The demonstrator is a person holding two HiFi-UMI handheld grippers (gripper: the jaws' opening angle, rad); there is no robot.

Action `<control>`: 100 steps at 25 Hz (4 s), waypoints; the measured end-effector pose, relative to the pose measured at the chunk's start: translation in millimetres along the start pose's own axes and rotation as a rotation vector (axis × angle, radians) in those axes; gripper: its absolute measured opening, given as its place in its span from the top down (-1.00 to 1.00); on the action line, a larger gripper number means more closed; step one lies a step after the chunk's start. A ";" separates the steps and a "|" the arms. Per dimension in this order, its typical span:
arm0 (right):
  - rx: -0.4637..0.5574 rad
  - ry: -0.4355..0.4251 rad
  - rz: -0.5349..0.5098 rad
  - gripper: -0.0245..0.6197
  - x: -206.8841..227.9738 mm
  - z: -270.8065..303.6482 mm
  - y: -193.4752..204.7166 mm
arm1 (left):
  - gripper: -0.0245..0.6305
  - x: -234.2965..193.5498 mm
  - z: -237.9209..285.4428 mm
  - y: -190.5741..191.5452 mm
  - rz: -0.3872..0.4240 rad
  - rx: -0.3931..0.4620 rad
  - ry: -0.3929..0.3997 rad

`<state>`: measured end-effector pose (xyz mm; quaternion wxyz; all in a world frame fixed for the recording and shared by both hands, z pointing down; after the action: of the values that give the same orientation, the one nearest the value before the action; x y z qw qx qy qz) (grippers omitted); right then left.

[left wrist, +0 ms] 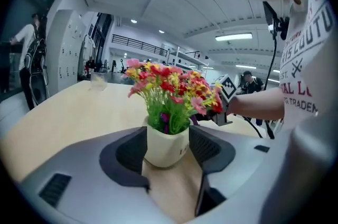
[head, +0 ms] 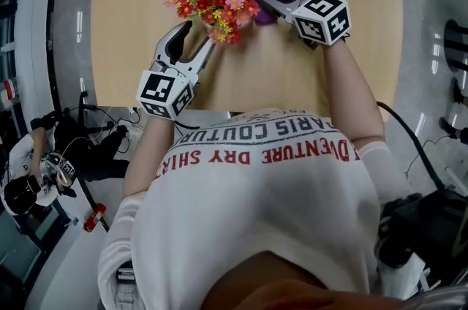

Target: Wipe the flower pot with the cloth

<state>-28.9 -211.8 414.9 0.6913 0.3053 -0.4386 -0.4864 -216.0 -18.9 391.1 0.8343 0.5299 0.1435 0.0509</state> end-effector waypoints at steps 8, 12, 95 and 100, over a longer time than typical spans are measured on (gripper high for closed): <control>-0.019 -0.027 -0.016 0.71 8.4 19.7 -15.3 | 0.22 18.2 20.3 11.4 -0.041 -0.001 -0.069; -0.046 -0.070 -0.017 0.71 4.1 33.2 -15.7 | 0.22 3.5 19.3 10.4 -0.043 0.001 -0.029; -0.126 -0.136 0.000 0.71 -18.8 12.8 -3.0 | 0.33 19.1 4.7 16.2 0.014 -0.092 0.045; -0.114 -0.121 0.007 0.71 -22.3 9.5 -0.2 | 0.33 17.8 5.1 16.8 0.023 -0.095 0.056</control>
<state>-40.7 -190.9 411.9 0.6814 0.2340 -0.4521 -0.5259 -196.4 -11.8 404.9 0.8536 0.4895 0.1580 0.0819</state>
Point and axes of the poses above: the fingertips, and each gripper's own axes: z forward along the fingers, x to its right, y out of its underside, the point moved 9 cm from there along -z, backward along the fingers, and after that the axes turned 1 degree about z, right-handed, at the moved point
